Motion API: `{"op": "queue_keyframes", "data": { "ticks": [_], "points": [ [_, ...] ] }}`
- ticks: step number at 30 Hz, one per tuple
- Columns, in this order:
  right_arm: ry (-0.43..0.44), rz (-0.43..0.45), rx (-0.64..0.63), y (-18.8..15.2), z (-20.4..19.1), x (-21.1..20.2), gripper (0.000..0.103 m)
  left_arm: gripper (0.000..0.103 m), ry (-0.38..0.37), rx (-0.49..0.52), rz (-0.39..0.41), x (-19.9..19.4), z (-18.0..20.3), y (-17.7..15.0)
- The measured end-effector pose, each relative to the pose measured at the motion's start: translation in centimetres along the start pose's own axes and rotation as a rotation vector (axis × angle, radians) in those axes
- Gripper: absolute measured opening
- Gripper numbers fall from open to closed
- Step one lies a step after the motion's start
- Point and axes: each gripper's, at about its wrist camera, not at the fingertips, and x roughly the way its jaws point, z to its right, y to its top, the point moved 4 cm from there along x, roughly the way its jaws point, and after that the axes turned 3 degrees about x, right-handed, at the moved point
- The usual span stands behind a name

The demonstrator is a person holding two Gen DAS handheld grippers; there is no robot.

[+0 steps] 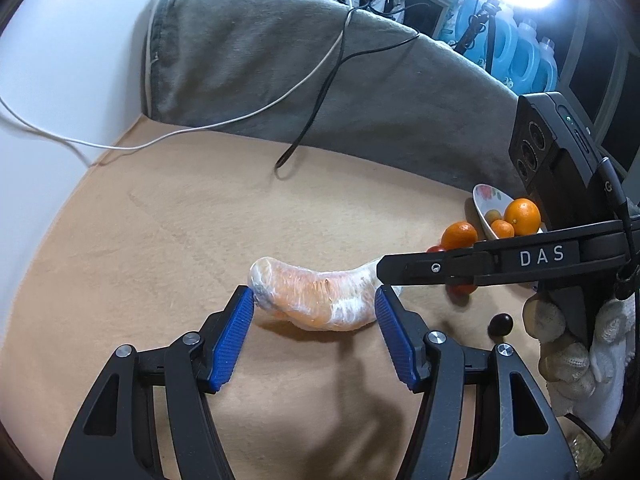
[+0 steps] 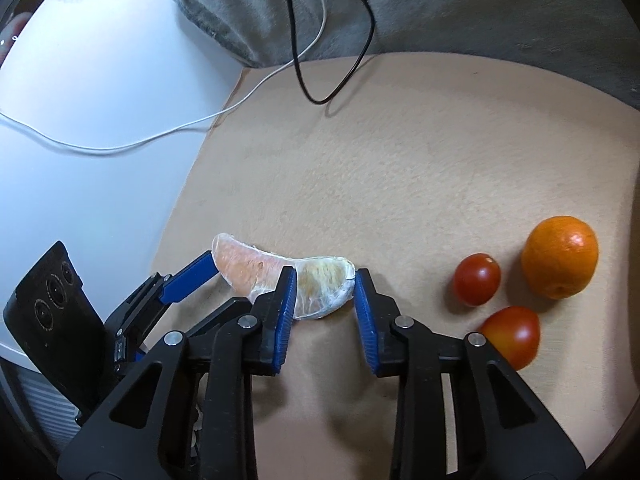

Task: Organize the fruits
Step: 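Lift the pomelo segment with both grippers and carry it onto the plate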

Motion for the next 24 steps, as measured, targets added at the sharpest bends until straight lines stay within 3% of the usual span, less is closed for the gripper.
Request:
{"op": "queue_keyframes", "data": {
  "ticks": [8,24],
  "points": [
    [-0.003,0.037,0.013,0.4,0.5,-1.3,0.028,0.062,-0.016,0.025,0.028,-0.5,1.5,1.0],
    [-0.017,0.154,0.049,-0.7,3.4,-8.3,0.027,0.062,-0.083,0.105,0.067,0.0,6.8,3.8]
  ]
}}
